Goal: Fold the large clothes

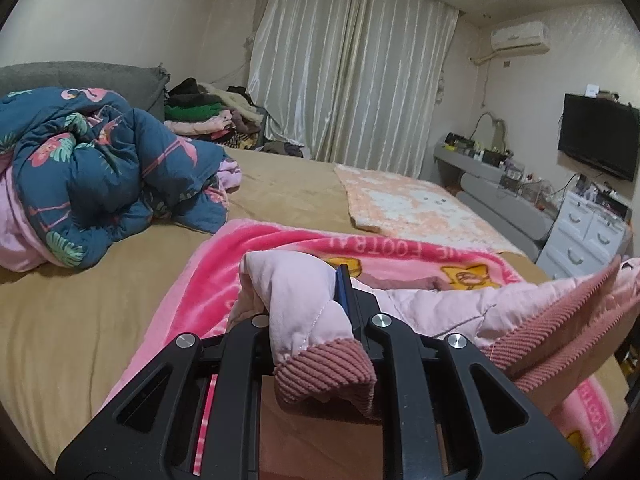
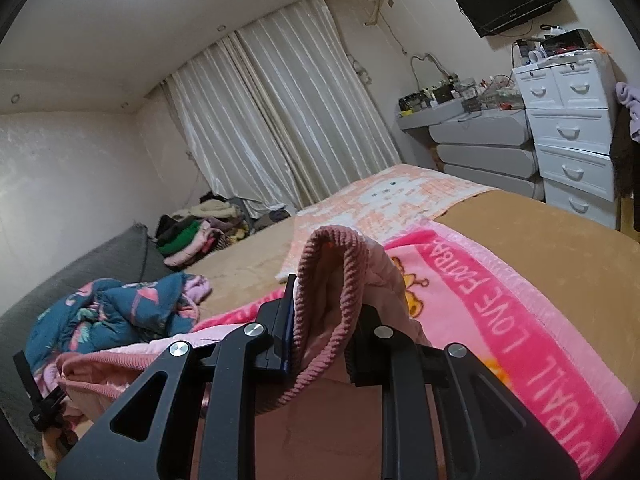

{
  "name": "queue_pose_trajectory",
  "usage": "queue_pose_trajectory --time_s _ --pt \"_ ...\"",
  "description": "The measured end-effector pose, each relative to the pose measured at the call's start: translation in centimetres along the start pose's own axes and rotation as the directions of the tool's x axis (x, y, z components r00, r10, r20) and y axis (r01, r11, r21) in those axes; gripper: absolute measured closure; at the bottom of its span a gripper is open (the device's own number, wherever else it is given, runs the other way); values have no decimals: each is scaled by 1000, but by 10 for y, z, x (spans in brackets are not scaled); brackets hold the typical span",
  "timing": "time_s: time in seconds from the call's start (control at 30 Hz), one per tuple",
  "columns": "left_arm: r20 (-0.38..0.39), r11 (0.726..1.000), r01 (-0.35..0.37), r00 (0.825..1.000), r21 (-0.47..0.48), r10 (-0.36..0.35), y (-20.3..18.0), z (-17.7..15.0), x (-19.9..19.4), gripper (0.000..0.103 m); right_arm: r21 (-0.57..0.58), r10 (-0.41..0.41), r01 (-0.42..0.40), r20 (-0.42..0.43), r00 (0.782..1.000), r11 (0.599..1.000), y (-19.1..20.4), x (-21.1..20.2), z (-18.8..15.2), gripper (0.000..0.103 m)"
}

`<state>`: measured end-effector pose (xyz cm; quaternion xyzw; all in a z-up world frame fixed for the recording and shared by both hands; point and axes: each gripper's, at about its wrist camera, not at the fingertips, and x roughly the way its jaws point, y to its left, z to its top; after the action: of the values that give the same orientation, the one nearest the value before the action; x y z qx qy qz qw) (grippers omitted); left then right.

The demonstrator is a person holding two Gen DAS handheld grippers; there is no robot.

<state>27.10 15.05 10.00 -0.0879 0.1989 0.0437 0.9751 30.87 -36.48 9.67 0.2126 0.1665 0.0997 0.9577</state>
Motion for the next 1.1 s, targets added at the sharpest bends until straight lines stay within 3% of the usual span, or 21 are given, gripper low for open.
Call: queue_pose_trajectory --time_s 0.27,0.6,0.83,1.1 --pt "-58 1000 -12 998 26 14 3 0 35 94 -39 -76 73 -61 995 997 -8 46 -4 85" --pt "-110 1000 3 994 24 0 12 -6 76 92 -51 -151 144 -178 972 988 -21 112 -15 85" --pt "-163 1000 -5 987 11 7 20 -20 109 92 -52 -203 196 -263 943 979 -28 161 -27 84" --pt "-210 1000 -14 978 0 13 25 -35 133 91 -35 -207 209 -366 907 977 -40 199 -41 80"
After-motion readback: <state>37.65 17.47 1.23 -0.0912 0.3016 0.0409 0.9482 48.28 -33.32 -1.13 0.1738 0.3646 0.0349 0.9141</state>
